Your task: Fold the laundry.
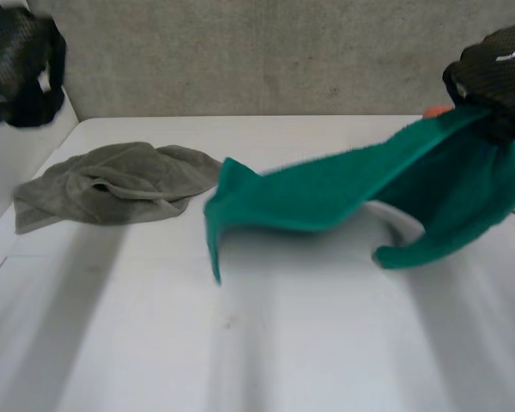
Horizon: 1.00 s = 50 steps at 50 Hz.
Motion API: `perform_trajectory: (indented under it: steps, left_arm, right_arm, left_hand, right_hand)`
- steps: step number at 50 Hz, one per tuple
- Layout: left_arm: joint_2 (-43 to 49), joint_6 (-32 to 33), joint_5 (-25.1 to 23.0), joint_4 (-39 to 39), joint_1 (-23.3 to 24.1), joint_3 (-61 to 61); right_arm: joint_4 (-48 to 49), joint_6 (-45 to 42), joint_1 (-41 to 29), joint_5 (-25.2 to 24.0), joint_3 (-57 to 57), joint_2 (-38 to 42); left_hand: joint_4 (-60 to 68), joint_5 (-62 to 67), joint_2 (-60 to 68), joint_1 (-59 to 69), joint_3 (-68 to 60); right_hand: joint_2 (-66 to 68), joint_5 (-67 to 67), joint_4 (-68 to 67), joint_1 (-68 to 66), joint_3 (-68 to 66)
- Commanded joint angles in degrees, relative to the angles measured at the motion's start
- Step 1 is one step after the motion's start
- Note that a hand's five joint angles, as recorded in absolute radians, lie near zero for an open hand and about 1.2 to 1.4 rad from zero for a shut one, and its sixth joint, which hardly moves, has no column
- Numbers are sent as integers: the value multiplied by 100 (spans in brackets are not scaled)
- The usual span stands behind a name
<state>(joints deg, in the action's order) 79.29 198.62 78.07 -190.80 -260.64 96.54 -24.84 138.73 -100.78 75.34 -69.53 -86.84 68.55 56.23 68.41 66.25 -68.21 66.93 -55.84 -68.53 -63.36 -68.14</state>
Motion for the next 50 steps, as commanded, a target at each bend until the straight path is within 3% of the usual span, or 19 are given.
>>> perform_trajectory:
  steps: [1,2,3,5,10,14,23,37,50]
  left_arm:
    - [1376,186,-29,245,381,233]
    - [1526,142,-29,219,504,233]
    - [1667,89,-20,201,662,233]
    - [2105,-138,-20,148,996,207]
    - [2652,-886,-38,-98,1243,251]
    - [2793,-1308,-99,-151,1445,382]
    - [3461,-1274,-29,-765,1903,567]
    - [4156,18,6,-1223,1780,383]
    - [4481,168,41,-1232,1771,58]
  right_arm:
    - [-126,22,-56,33,-184,720]
    - [-118,40,-73,33,-219,791]
    - [-109,57,-82,25,-245,852]
    - [22,154,-152,25,-342,1028]
    - [532,400,-328,60,-597,1178]
    - [814,444,-354,60,-860,1178]
    - [1244,444,-320,42,-1317,1169]
    - [1455,444,-284,25,-1546,1178]
    - [1543,444,-302,33,-1608,1187]
  left_hand:
    - [1145,1377,1159,1376,-1179]
    - [1145,1377,1159,1376,-1179]
    - [214,447,229,445,-248]
    - [-2991,-2759,-2977,-2761,2958]
    - [-3394,-3162,-3379,-3163,3360]
    - [-3344,-3112,-3330,-3114,3310]
    - [-3160,-2928,-3145,-2929,3126]
    - [-2386,-2153,-2371,-2155,2352]
    - [-1446,-1214,-1431,-1215,1412]
  right_hand:
    - [1307,-1416,-1147,-1664,-1186]
    - [1307,-1416,-1147,-1664,-1186]
    - [1307,-1416,-1147,-1664,-1186]
    - [1307,-1416,-1147,-1664,-1186]
    - [1307,-1416,-1147,-1664,-1186]
    - [1307,-1416,-1147,-1664,-1186]
    - [1307,-1416,-1147,-1664,-1186]
    - [1307,-1416,-1147,-1664,-1186]
    - [1307,-1416,-1147,-1664,-1186]
